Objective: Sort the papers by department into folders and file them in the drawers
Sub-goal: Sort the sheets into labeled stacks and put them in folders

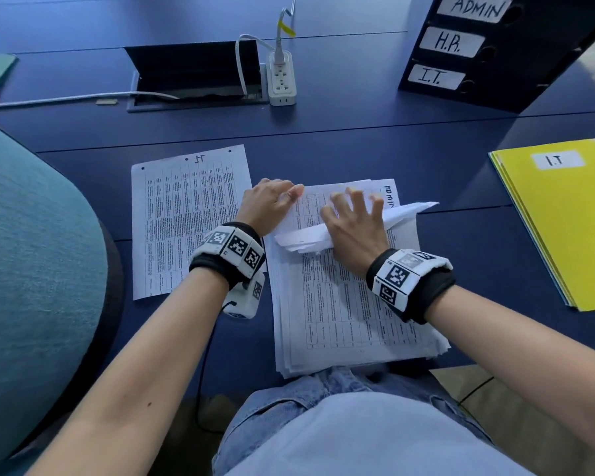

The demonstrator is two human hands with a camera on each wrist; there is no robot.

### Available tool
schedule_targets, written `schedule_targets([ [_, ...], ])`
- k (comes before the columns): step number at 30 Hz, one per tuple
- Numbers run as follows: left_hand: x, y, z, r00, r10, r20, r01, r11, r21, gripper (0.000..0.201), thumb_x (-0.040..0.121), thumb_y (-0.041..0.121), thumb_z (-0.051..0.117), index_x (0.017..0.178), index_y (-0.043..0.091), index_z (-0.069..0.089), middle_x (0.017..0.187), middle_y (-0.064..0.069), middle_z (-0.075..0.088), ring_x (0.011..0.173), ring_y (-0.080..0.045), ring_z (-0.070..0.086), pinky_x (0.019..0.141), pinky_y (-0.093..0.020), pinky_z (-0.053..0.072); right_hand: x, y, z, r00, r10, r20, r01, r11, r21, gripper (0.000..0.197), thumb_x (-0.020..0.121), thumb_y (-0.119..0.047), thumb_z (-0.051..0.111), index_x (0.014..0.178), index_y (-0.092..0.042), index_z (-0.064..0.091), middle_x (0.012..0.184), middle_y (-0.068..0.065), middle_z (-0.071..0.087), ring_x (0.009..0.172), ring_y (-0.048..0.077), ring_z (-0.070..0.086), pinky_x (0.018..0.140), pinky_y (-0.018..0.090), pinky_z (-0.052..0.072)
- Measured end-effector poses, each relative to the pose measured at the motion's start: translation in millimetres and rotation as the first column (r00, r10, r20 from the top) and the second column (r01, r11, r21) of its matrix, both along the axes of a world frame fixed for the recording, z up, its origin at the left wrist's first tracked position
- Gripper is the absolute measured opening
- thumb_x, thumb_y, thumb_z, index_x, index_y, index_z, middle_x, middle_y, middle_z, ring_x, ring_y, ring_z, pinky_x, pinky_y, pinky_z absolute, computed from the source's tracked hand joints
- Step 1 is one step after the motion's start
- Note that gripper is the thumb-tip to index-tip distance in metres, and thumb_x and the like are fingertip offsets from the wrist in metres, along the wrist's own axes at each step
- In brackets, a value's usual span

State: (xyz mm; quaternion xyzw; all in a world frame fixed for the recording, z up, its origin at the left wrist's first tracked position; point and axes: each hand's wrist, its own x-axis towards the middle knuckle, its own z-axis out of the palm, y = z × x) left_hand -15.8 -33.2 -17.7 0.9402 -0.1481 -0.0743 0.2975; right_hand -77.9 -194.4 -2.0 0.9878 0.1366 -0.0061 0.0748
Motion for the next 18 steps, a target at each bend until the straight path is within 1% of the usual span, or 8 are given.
schedule_targets([
  [1,2,0,-2,1.0,0.013,-0.004,-0.012,0.998,0.067,0.046,0.094,0.045,0.037,0.114,0.011,0.061,0.112,-0.008,0.061,0.108,-0.024,0.05,0.091,-0.036,0.038,-3,2,0,0.997,0.027,-0.065,-0.026,1.0,0.01,0.045,0.056,-0.008,0.068,0.1,-0.013,0.06,0.111,0.008,0.058,0.107,0.029,0.045,0.086,0.041,0.024],
  [2,3,-2,-3,1.0,0.016,-0.013,-0.015,0.992,0.127,0.041,0.097,0.037,0.039,0.127,0.013,0.052,0.127,-0.006,0.054,0.119,-0.023,0.044,0.097,-0.038,0.035,-6,4,0,0.99,0.054,-0.13,-0.053,0.998,0.016,0.04,0.068,-0.007,0.063,0.107,-0.011,0.055,0.114,0.009,0.055,0.108,0.03,0.047,0.089,0.042,0.027],
  [4,3,-4,-5,1.0,0.003,-0.025,0.002,0.978,0.21,0.043,0.097,0.029,0.041,0.138,0.015,0.04,0.136,-0.004,0.046,0.125,-0.022,0.038,0.1,-0.04,0.032,-14,6,0,0.982,0.084,-0.171,-0.082,0.996,0.016,0.037,0.077,-0.008,0.055,0.114,-0.009,0.05,0.117,0.011,0.052,0.107,0.031,0.048,0.089,0.044,0.035],
  [6,2,-4,-8,1.0,-0.01,0.001,0.009,0.971,0.239,0.044,0.095,0.027,0.045,0.138,0.016,0.04,0.134,-0.004,0.048,0.124,-0.022,0.039,0.1,-0.039,0.031,-18,6,-2,0.979,0.084,-0.187,-0.082,0.996,0.02,0.039,0.079,-0.007,0.053,0.117,-0.008,0.047,0.121,0.011,0.048,0.111,0.03,0.046,0.091,0.044,0.035],
  [10,-1,-1,-12,0.993,-0.015,0.12,-0.005,0.986,0.169,0.043,0.091,0.023,0.054,0.133,0.019,0.048,0.133,0.0,0.053,0.122,-0.019,0.046,0.102,-0.037,0.03,-11,3,-1,0.969,0.087,-0.23,-0.071,0.995,0.076,0.038,0.081,-0.006,0.048,0.119,-0.01,0.043,0.12,0.008,0.047,0.109,0.028,0.045,0.091,0.042,0.034],
  [13,-3,1,-13,0.985,-0.023,0.172,0.001,0.992,0.128,0.038,0.089,0.019,0.058,0.127,0.02,0.056,0.131,0.001,0.056,0.121,-0.017,0.049,0.105,-0.039,0.029,-3,0,1,0.975,0.052,-0.218,-0.016,0.986,0.166,0.041,0.08,0.001,0.045,0.119,-0.008,0.04,0.122,0.011,0.044,0.106,0.028,0.046,0.089,0.041,0.039],
  [15,-4,1,-12,0.982,-0.006,0.189,-0.013,0.995,0.098,0.026,0.088,0.015,0.058,0.113,0.017,0.065,0.118,-0.001,0.064,0.113,-0.019,0.054,0.101,-0.037,0.03,3,0,2,0.977,0.022,-0.212,0.028,0.973,0.228,0.049,0.078,0.001,0.05,0.125,-0.007,0.037,0.133,0.013,0.035,0.112,0.03,0.041,0.087,0.043,0.042],
  [18,-6,0,-8,0.987,0.012,0.158,0.0,0.997,-0.075,0.009,0.086,0.007,0.06,0.086,0.01,0.069,0.081,-0.002,0.069,0.082,-0.023,0.062,0.087,-0.033,0.044,12,0,4,0.985,-0.053,-0.165,0.093,0.965,0.244,0.072,0.078,-0.007,0.059,0.14,-0.008,0.022,0.148,0.012,0.017,0.12,0.034,0.032,0.083,0.045,0.042],
])
